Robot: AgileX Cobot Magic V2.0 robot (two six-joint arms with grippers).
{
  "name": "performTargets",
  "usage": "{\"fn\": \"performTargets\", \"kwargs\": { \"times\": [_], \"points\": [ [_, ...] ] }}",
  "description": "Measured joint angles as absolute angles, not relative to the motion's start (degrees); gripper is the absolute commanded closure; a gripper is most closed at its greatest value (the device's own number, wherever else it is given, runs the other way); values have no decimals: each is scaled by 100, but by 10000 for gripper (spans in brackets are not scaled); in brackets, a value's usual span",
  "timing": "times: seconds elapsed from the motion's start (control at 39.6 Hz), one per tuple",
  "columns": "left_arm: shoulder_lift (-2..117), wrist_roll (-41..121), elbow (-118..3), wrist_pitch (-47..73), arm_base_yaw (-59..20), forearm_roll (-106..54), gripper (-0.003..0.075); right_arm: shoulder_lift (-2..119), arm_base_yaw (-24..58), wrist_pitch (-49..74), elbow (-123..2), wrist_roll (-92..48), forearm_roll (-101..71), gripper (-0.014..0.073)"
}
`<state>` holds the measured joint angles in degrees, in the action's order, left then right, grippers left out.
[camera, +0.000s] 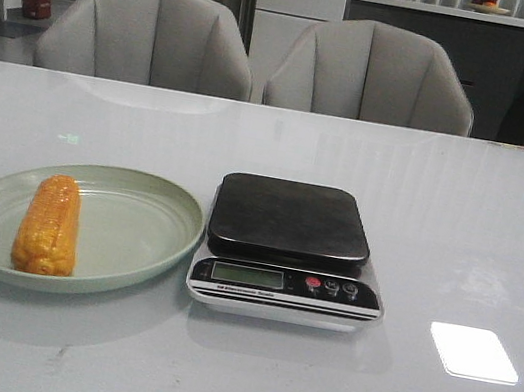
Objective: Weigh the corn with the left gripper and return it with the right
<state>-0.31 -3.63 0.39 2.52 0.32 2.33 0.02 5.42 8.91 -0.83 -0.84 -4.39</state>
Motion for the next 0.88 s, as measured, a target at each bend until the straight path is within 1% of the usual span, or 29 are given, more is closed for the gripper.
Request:
{"fn": "performTargets", "kwargs": {
  "times": [0.18,0.88],
  "points": [
    [-31,-363,39,236,32,233,607,-51,162,666,147,-84,-376,417],
    [-31,-363,39,236,32,233,607,-51,137,482,147,-84,-360,417]
  ]
}}
